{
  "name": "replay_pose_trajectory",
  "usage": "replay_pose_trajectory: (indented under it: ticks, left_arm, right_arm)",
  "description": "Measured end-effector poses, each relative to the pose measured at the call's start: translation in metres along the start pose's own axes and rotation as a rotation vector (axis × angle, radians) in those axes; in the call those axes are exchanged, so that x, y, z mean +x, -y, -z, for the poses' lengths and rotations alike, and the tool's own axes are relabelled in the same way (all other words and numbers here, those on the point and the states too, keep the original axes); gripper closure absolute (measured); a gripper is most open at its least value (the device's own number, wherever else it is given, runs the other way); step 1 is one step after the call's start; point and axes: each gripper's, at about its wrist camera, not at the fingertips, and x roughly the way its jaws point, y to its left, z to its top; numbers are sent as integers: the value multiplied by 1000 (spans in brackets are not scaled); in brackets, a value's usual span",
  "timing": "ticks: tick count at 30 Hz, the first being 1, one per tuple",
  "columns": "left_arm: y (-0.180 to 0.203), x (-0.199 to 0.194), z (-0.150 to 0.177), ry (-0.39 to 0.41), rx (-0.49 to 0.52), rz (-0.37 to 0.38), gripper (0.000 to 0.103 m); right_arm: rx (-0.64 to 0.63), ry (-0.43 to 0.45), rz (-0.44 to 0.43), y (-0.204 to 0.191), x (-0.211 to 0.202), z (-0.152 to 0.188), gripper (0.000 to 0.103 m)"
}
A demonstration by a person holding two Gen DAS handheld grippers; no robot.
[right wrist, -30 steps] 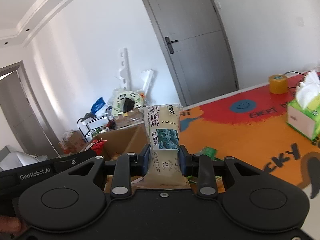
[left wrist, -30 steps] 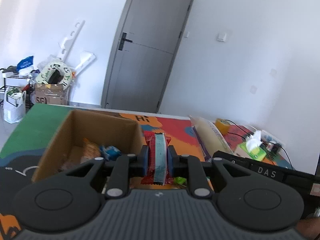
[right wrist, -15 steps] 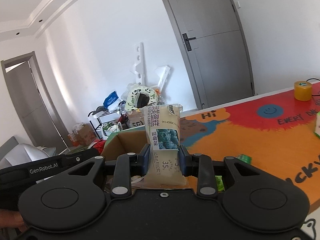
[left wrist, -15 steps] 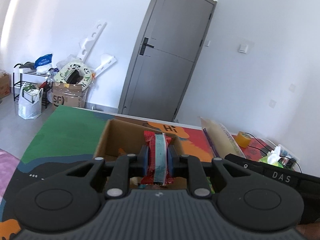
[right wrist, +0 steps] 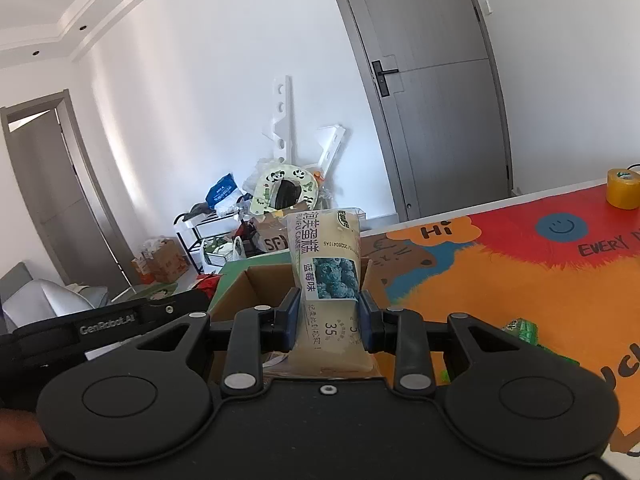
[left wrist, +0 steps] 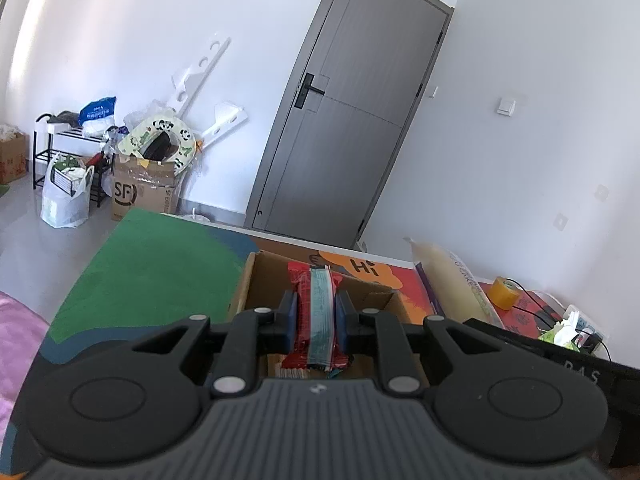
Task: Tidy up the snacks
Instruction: 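Open the left gripper to drop the striped bar while the right drops the wafer pack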
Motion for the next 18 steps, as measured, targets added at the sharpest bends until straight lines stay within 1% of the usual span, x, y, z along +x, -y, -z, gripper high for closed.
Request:
replay_pose_trajectory:
  ticks: [6, 8, 9, 18]
  left_arm:
    - [-3, 12, -4, -7, -8, 10, 84]
    - [-3, 15, -4, -16, -13, -5, 80]
    - [-5, 16, -5, -18, -14, -3, 80]
    - [-16, 2, -4, -10, -42, -26, 72]
  right_arm:
    - [-4, -1, 19, -6, 1, -1, 73]
    - [-4, -2, 25, -8, 3, -2, 73]
    - [-4, -3, 27, -9, 4, -2, 73]
    - [8, -29, 36, -15, 12, 2, 73]
